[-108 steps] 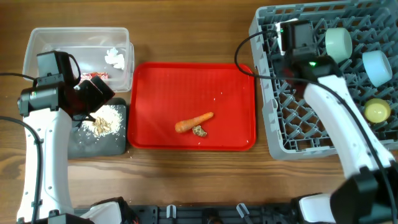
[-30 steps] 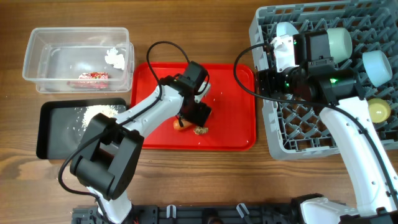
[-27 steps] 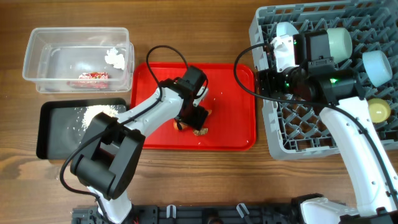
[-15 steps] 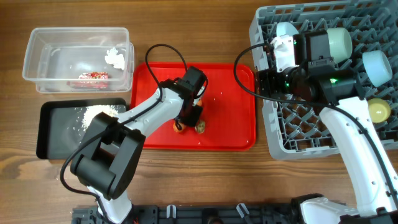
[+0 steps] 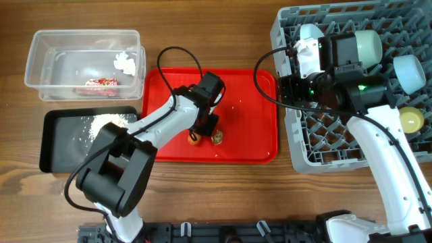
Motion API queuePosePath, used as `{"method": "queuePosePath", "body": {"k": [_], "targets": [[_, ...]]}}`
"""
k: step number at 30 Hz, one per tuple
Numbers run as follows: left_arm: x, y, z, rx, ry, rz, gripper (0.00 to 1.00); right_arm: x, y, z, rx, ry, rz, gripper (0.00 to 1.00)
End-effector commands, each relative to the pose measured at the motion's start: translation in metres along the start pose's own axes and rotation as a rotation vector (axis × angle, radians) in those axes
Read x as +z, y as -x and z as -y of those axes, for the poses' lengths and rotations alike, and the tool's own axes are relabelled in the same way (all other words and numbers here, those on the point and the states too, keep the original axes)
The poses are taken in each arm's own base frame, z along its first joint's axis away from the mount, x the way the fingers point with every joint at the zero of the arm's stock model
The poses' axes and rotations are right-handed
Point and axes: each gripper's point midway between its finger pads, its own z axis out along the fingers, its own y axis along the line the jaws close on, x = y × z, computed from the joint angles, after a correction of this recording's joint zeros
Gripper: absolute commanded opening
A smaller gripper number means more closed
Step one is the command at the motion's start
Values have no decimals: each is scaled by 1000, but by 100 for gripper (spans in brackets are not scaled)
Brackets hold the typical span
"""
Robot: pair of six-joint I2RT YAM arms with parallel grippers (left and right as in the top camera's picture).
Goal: Sort waste into correct bins and load items into the dishwasher rack
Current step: 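Reach the left gripper to the carrot on the red tray and grasp it, then carry the carrot with the left gripper onto the black tray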
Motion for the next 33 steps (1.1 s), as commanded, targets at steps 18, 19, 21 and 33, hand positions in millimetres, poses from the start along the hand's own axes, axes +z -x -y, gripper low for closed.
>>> {"method": "queuePosePath", "body": {"k": [18,19,21,33], "targets": [[-127,-28,-169,-684,157,240,4,-1,0,-2,11,14,2,84],[-128,-34,-182,-733,149,240,4,-1,0,-2,11,14,2,84],[-127,-43,-198,-806,119,237,4,-1,0,-2,11,14,3,84],[-123,-124,-279,-1204,165,183,4,-1,0,-2,12,14,3,84]]}}
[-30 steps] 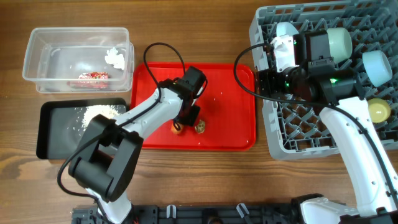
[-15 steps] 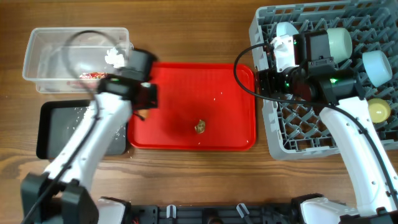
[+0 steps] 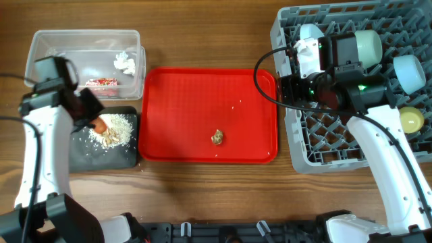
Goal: Sort waste into correct bins and load items into the dishwasher rack
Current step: 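Carry the carrot with the left gripper onto the black tray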
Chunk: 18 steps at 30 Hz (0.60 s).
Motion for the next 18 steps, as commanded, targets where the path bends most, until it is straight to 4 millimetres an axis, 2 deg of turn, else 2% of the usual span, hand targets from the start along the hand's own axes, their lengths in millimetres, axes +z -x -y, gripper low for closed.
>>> {"method": "queuePosePath", "body": {"k": [1,7,18], "targets": [[3,2,-33,-124,27,0,4,-1,0,-2,12,14,2,84],[23,-8,-66,-284,63,-13,4,-1,0,-2,12,14,4,84],[59,-26,-79,-296,110,-50,4,-1,0,-2,12,14,3,84]]}}
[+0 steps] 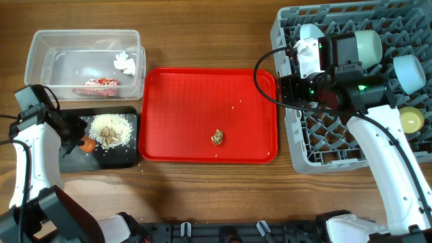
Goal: Sort waste into correct bins and load items into the dishwasher rack
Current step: 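Carry the carrot with the left gripper onto the black tray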
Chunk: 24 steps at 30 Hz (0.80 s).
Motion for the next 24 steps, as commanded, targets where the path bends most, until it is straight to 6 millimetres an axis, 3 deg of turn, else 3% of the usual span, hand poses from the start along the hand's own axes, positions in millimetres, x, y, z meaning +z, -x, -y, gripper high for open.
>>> {"method": "queuePosePath", "body": {"k": [1,13,21,24], "targets": [[20,-8,-9,-22,41,-30,4,-1,0,-2,11,14,2,84],[48,-17,-12,-18,73,-85,6,-1,0,-2,11,14,2,84],[56,-22,-14,-16,85,-111,12,-1,0,-2,12,14,2,84],[56,-22,-14,-16,85,-111,21,-1,0,-2,11,14,2,84]]}}
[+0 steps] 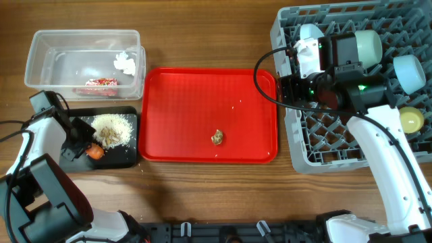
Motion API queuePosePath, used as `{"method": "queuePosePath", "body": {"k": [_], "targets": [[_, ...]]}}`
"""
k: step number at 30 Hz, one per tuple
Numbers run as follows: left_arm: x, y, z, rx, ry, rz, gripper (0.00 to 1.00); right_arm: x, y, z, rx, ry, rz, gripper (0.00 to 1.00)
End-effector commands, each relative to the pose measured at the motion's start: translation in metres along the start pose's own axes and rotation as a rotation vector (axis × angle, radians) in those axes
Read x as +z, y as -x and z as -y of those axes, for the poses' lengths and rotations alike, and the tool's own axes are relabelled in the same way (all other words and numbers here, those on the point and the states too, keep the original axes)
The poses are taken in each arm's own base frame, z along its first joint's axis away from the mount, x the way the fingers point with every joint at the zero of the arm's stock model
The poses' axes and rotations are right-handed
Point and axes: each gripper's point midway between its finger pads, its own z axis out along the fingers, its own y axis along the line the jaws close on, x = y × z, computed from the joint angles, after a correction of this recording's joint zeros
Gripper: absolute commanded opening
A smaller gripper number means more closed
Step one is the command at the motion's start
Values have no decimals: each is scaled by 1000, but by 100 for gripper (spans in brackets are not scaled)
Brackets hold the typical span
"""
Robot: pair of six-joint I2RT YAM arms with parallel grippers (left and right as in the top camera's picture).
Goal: Sort waste into correct bins and load items into the dishwasher rack
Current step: 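Carry the carrot with the left gripper onto the black tray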
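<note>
A small orange food scrap (pixel 95 151) lies in the black bin (pixel 125 158) beside a pile of pale crumbs (pixel 112 128). My left gripper (pixel 79 135) hovers over the bin's left part, just left of the orange scrap, and its fingers look open and empty. One brownish scrap (pixel 217 137) sits on the red tray (pixel 182 94). My right gripper (pixel 295 89) hangs over the left side of the grey dishwasher rack (pixel 304 152); its wrist hides the fingers.
A clear bin (pixel 40 61) at the back left holds a white tissue (pixel 125 64) and a red wrapper (pixel 101 82). The rack carries a pale green cup (pixel 369 44), a light blue cup (pixel 409 71) and a yellow piece (pixel 410 120).
The orange scrap has shifted slightly right and toward the front within the black bin and now lies free of my left gripper. The right arm has not moved.
My left gripper was down on the red tray at the orange scrap, beside the brown one. Then it was over the black bin with the orange scrap. Then it sat at the bin's left edge, and now the scrap rests in the bin.
</note>
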Motion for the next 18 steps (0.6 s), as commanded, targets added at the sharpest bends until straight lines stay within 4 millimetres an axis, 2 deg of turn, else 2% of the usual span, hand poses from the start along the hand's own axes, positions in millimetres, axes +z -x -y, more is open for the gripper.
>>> {"method": "queuePosePath", "body": {"k": [1,5,13,15,18], "targets": [[3,0,-5,-22,21,-2,24,-1,0,-2,11,14,2,84],[3,-1,-5,-21,21,-2,37,-1,0,-2,12,14,2,84],[2,0,-5,-21,19,2,41,-1,0,-2,12,14,1,84],[-2,1,-4,-22,15,10,44,-1,0,-2,10,14,1,84],[-22,10,-1,-24,-7,46,47,-1,0,-2,9,14,1,84]]}}
